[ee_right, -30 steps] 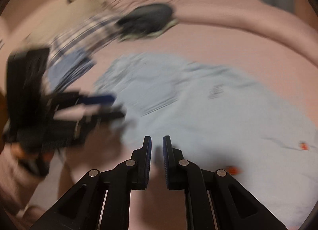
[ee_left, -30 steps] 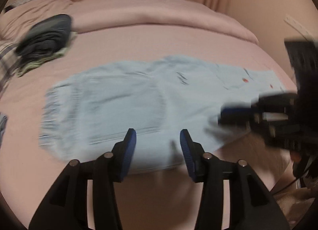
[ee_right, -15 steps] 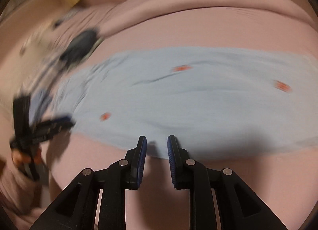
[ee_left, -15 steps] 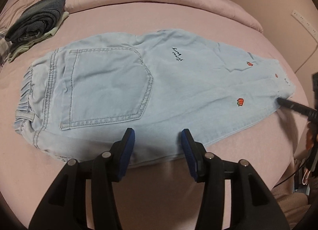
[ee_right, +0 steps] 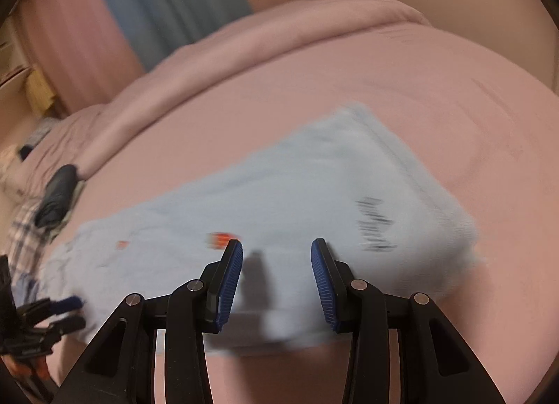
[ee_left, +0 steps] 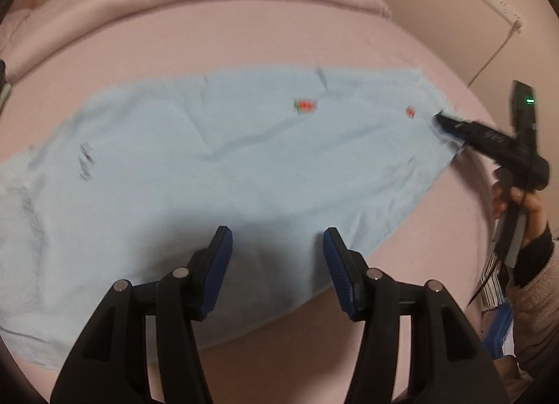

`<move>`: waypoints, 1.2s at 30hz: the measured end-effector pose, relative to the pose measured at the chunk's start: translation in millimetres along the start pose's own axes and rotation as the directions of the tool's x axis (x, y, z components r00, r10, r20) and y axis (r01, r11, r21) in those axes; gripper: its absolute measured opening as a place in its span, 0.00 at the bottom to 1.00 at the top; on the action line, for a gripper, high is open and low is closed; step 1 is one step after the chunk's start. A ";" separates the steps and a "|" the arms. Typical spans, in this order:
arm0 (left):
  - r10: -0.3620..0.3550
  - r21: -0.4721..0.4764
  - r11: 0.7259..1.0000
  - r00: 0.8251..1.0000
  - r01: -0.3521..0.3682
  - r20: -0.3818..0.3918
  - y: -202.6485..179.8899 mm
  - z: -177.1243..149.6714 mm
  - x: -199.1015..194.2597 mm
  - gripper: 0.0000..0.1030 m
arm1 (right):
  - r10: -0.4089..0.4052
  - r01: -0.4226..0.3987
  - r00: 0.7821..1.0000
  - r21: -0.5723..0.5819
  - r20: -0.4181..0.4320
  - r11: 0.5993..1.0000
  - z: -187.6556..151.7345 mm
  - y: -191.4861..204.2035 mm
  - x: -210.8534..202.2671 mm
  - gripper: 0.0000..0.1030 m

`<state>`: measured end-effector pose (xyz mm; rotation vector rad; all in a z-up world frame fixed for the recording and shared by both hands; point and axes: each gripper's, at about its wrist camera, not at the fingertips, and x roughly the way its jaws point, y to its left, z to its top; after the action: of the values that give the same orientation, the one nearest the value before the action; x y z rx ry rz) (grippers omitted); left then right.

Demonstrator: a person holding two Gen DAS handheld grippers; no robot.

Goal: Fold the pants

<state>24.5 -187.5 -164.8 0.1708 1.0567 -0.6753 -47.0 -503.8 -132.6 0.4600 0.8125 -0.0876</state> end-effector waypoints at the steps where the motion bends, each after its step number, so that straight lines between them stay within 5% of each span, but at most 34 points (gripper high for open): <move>1: 0.011 0.014 1.000 1.000 -0.012 0.018 -2.3 -3.3 1.0 0.56 | 0.020 -0.021 0.999 0.035 0.026 0.999 -3.2 -17.4 -7.0 0.37; 4: -0.005 0.007 1.000 1.000 0.005 0.021 -1.0 -7.0 -2.2 0.57 | 0.010 -0.021 0.996 0.129 0.084 0.991 -7.2 -59.4 -29.8 0.24; 6: -0.008 -0.012 1.000 1.000 0.008 0.000 1.1 -4.4 -3.4 0.57 | 0.073 -0.092 0.993 0.204 0.097 0.975 -9.8 -78.3 -41.9 0.23; 7: -0.001 -0.022 1.000 1.000 0.001 -0.013 0.4 -2.3 -3.7 0.58 | 0.061 -0.082 0.992 0.211 0.106 0.974 -10.5 -80.6 -48.5 0.25; 9: 0.011 -0.034 0.999 1.000 -0.012 -0.028 -1.3 2.6 -4.2 0.60 | -0.073 0.051 0.991 0.194 0.109 0.980 -11.9 -78.8 -58.4 0.51; 10: 0.012 -0.035 0.999 0.999 -0.013 -0.030 -3.1 5.2 -4.6 0.60 | -0.120 0.092 0.986 0.220 0.116 0.971 -13.8 -82.8 -64.4 0.52; 13: -0.055 -0.025 0.998 0.998 0.055 -0.007 -21.0 15.7 -8.2 0.60 | 0.081 -0.126 0.987 0.354 0.142 0.927 -23.3 -98.2 -69.4 0.52; 16: -0.153 0.001 0.988 0.988 0.153 0.013 -46.8 34.5 -7.0 0.61 | 0.164 -0.191 0.981 0.403 0.101 0.895 -30.8 -96.8 -59.9 0.52; 23: -0.411 -0.114 0.906 0.911 0.407 -0.015 -97.6 80.0 35.5 0.61 | 0.199 -0.217 0.976 0.454 0.089 0.864 -18.2 -88.3 -34.5 0.52; 29: -0.539 -0.264 0.812 0.843 0.520 0.002 -107.7 100.1 56.7 0.63 | 0.199 -0.220 0.976 0.439 0.092 0.871 -12.1 -87.8 -27.1 0.52; 36: -0.566 -0.413 0.757 0.824 0.506 -0.028 -92.9 89.1 75.4 0.64 | 0.195 -0.219 0.976 0.411 0.100 0.885 -12.8 -86.1 -22.7 0.51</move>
<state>60.0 -332.4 -167.1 -0.4626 1.3857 -0.9634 -92.8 -577.8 -155.1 0.9481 0.6832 -0.0766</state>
